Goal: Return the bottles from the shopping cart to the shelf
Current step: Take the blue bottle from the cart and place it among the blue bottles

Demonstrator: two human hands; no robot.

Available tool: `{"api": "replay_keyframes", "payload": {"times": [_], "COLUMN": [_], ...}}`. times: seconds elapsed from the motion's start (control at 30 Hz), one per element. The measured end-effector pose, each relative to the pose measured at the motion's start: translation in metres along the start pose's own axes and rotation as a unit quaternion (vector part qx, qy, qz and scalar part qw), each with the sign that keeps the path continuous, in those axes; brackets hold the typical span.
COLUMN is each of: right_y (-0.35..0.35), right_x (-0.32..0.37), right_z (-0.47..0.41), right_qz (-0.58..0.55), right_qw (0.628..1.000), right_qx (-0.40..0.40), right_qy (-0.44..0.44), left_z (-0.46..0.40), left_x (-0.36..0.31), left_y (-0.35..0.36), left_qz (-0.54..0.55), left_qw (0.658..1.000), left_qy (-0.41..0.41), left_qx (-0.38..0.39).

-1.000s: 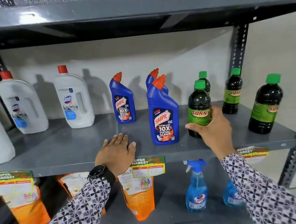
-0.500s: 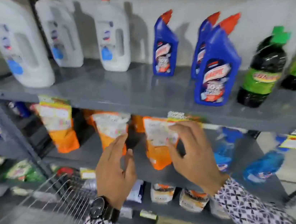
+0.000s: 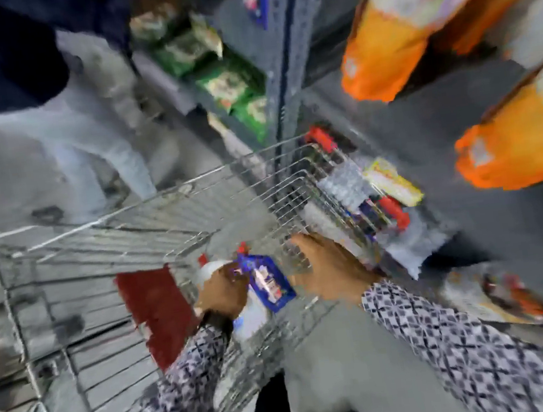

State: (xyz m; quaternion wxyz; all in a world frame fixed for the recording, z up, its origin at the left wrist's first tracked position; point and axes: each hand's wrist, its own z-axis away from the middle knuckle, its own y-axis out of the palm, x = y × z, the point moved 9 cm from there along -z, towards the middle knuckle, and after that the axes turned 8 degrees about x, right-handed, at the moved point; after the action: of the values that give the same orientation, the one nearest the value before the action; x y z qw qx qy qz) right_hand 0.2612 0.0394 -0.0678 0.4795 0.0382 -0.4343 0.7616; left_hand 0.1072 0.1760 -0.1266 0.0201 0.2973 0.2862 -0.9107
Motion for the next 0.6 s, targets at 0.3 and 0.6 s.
{"api": "replay_keyframes", "payload": {"times": [0.3,0.6], "right_y": [0.131,0.216], "right_x": [-0.071,-0.126], "right_z": [-0.176,-0.248], "right_qz": [0.017,-0.035], "right_qw": [0.963,0.961], "right_qx": [0.232,0.198], "right_qy": [0.137,0.191], "left_z": [-0.124,-0.149], "left_x": [0.102,0.152], "left_y": [0.11,0.14], "left_qz": [-0.056,0.022], "left_qw": [0.976,0.969], "left_qy": [-0.088,-0.146], "left_qx": [0.19,0.197]}}
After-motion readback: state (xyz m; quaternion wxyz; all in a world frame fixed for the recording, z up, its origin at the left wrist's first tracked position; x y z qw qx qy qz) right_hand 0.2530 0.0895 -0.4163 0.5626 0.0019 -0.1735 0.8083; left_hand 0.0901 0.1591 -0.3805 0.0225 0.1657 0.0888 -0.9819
